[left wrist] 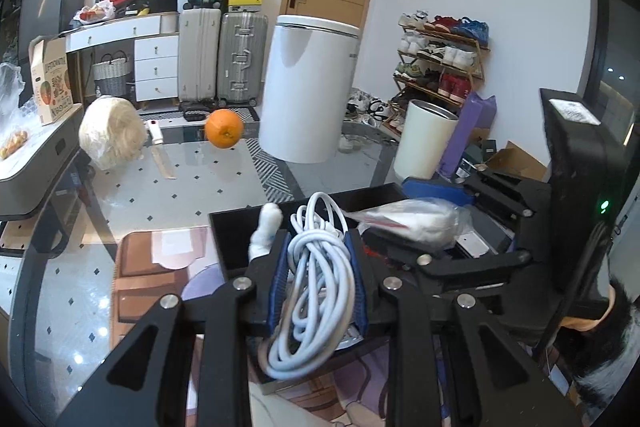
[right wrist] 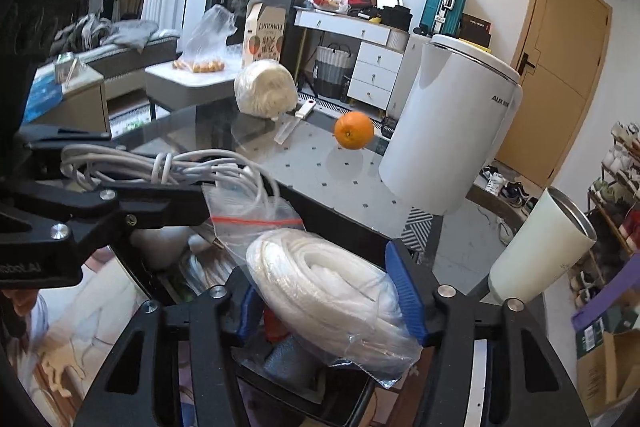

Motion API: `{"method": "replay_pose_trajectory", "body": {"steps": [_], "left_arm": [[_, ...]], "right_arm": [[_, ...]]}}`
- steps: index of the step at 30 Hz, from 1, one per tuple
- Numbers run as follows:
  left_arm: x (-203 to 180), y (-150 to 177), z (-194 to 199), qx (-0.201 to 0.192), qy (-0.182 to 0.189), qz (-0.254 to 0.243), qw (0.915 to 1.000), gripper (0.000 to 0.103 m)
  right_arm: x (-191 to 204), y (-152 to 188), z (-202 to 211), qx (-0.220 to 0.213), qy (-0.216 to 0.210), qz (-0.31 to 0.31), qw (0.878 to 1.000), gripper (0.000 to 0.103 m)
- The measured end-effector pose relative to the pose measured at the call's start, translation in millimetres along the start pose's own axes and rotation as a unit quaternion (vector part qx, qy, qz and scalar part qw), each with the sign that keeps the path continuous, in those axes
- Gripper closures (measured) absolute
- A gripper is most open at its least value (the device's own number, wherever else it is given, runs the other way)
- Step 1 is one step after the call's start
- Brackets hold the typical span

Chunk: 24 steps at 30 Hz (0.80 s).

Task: Organize soft objects
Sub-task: 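Drop the cable coil and gloves bag into the box, opening both tools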

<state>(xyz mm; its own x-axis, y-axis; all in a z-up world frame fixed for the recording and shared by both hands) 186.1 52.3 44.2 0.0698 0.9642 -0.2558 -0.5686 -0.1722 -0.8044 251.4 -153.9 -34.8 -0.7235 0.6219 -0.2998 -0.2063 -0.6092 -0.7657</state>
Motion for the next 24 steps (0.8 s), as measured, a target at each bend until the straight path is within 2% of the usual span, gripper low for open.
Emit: {"method": "replay_pose_trajectory", "body": {"steps": [6,14,19,20,22,23,24], "left_arm": [[-4,-4,-5,-0.006,0.016,0.000,0.9999,0.078],[-2,-5,-18,-0.008,0.029,0.015,0.9994,0.078],[-1,-2,-28,0.001,0.024,0.013,0.9996,0.076],[-1,-1,-28,0.002,0.022,0.013,0.9997,0.073],[-1,0,-28,0.006,0.010,0.009,0.9999,0.058],[-1,0,-26,0.004,0.002,0.004,1.0000,0.045],[-2,0,-24,0.003,-0.002,0.001,1.0000,0.042]], "right_arm": [[-1,-1,2,0.007,-0.011,-0.007,1.000,0.047],[-4,3,25,-0.010,-0.036,-0.021,0.999,0.030],[-4,8,41,-0.023,-0.042,-0.031,0.998,0.029],[-4,10,44,-0.024,-0.040,-0.031,0.998,0.029],[-4,11,48,-0.027,-0.041,-0.034,0.998,0.029],[-3,11,50,-0.029,-0.041,-0.036,0.998,0.029],[-2,12,51,-0.030,-0.040,-0.037,0.998,0.029]]}}
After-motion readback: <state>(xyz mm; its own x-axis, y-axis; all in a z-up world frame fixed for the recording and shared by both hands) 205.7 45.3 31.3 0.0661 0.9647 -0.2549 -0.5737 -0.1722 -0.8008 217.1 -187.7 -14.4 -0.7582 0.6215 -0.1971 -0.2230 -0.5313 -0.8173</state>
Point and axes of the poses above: each gripper's, at about its wrist camera, not at the fingertips, and z roughly against the way its jaws point, x to its left, y to its underside, the point moved 2 cm from there along -z, roughly the way its jaws point, and after that the axes turned 5 degrees about z, right-handed, at the moved point
